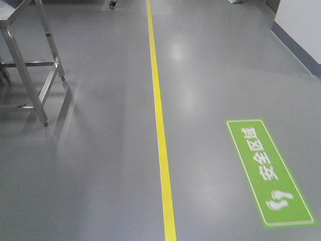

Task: Pour parts from conveyor to right shelf
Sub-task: 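Drive along the yellow floor line toward the bin shelves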

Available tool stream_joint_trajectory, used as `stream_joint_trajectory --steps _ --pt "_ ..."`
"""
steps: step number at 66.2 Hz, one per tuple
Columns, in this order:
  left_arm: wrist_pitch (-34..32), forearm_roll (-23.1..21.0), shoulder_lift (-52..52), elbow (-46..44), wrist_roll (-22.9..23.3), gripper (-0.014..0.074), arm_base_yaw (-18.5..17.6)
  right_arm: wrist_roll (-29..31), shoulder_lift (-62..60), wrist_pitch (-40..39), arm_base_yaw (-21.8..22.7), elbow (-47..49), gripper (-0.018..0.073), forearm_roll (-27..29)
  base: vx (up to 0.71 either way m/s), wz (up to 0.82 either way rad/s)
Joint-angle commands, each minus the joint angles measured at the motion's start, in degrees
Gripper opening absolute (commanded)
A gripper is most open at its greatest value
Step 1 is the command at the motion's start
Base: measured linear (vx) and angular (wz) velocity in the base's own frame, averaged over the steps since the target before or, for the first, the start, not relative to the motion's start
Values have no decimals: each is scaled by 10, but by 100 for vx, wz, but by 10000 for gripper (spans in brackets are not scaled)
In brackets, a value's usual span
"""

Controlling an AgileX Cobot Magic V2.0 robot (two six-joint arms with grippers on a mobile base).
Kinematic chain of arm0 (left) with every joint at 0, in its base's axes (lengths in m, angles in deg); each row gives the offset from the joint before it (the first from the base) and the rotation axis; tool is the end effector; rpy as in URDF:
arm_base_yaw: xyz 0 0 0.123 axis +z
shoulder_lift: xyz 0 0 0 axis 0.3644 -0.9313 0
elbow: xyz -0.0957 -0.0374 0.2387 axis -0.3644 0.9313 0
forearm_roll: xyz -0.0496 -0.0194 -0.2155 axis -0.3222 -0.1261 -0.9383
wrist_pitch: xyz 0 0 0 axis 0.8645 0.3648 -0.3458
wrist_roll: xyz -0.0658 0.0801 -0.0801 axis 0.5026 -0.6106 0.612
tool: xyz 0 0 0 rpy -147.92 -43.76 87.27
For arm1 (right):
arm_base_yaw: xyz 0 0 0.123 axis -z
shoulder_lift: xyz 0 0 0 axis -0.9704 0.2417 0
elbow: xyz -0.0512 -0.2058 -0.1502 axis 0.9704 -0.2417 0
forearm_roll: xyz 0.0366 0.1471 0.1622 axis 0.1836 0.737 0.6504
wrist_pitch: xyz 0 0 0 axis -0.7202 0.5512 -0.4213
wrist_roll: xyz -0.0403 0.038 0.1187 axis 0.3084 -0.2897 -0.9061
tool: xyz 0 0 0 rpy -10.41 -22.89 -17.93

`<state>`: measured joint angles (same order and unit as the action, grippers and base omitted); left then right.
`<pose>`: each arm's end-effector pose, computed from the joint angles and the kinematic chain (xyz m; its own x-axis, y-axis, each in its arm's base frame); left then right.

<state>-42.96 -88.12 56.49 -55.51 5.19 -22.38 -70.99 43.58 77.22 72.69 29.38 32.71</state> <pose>0.0947 -0.0015 0.1911 -0.0711 -0.0275 -0.9971 0.0148 0.9995 -0.0286 0.0589 0.0021 0.2596 -0.1564 -0.0420 -0.9868 -0.0534 0.9980 -0.0340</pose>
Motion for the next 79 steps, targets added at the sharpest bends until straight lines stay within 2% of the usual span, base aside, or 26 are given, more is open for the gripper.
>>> stream_joint_trajectory --steps 1,79 --pt "-45 -5 -10 -11 5 -6 -4 0 12 -45 1 16 -4 -2 73 14" --pt "-45 -5 -10 -11 5 -6 -4 0 12 -44 1 16 -4 -2 76 1"
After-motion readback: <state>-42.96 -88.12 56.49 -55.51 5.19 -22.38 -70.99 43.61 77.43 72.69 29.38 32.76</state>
